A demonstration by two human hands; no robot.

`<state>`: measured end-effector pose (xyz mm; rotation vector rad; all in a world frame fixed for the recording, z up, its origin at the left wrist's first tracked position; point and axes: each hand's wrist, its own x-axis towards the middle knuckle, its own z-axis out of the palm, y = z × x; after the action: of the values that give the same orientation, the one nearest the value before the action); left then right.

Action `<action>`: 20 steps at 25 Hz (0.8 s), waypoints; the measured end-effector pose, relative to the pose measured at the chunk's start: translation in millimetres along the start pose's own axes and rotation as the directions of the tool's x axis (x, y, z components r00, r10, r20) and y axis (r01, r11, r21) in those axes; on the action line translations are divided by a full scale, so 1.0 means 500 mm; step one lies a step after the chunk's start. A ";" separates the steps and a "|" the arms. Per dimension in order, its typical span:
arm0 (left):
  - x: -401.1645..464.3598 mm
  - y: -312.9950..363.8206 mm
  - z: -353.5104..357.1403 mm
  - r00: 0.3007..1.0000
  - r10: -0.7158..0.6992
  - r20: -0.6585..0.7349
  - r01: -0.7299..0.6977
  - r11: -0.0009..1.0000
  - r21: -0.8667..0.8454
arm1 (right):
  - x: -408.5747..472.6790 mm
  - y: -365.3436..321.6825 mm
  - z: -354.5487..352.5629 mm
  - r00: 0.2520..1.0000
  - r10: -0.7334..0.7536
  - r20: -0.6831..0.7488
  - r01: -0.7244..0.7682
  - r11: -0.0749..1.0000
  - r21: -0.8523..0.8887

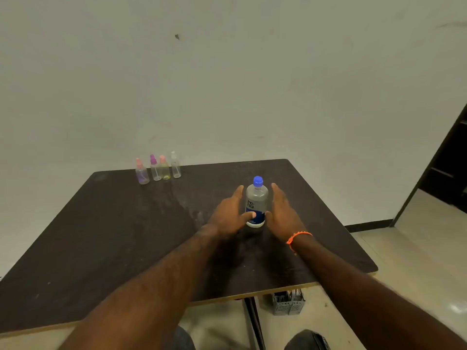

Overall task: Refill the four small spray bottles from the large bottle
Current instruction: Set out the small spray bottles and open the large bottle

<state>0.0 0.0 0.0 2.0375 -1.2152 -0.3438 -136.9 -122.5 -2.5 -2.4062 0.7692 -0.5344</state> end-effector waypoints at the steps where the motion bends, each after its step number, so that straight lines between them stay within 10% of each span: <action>1: 0.000 -0.006 -0.007 1.000 -0.010 -0.015 0.011 0.999 0.049 | -0.008 -0.004 -0.001 0.990 -0.054 -0.134 0.047 0.997 -0.056; 3: -0.004 -0.029 -0.030 0.999 -0.047 -0.024 0.050 0.987 0.155 | -0.023 -0.021 -0.004 0.941 -0.185 -0.282 0.136 0.973 -0.186; 8: -0.042 -0.087 -0.128 0.993 -0.079 -0.092 0.106 0.937 0.334 | -0.028 -0.115 0.023 0.857 -0.498 -0.129 0.428 0.829 -0.361; 20: -0.162 -0.279 -0.391 0.924 -0.268 -0.274 0.364 0.836 0.410 | 0.126 -0.310 0.256 0.900 -0.296 0.320 0.398 0.857 -0.327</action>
<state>157.5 196.7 28.3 2.6190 -0.8777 0.0114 39.1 -7.0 5.8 -2.9370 0.3385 -0.1999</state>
